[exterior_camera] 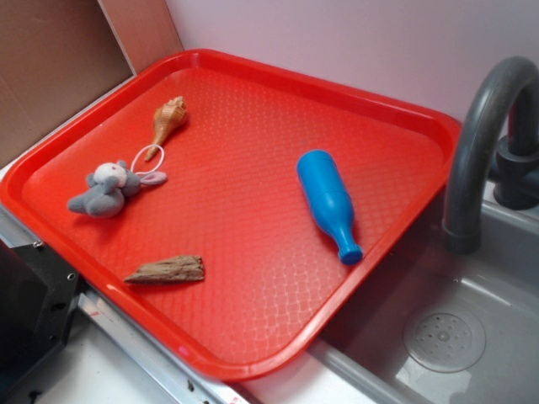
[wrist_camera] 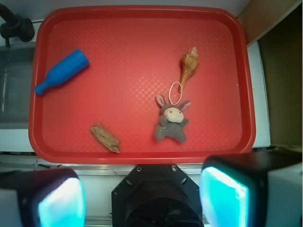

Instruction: Grab the blue bottle.

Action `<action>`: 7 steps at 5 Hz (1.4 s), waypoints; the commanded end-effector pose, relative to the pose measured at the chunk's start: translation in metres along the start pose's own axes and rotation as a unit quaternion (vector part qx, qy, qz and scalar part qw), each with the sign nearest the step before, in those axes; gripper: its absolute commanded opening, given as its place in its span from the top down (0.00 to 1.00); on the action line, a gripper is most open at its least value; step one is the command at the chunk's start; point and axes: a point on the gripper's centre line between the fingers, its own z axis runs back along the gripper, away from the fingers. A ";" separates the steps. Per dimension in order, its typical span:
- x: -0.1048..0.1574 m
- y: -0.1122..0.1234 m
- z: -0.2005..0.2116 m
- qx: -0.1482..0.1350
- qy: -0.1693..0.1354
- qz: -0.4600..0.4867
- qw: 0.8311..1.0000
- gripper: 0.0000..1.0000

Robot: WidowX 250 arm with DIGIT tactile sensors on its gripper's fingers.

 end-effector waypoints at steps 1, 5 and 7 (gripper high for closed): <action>0.000 0.000 0.000 0.000 0.000 0.000 1.000 0.00; 0.070 -0.075 -0.057 -0.027 -0.057 0.273 0.960 0.00; 0.112 -0.098 -0.105 -0.002 -0.116 0.406 0.906 0.00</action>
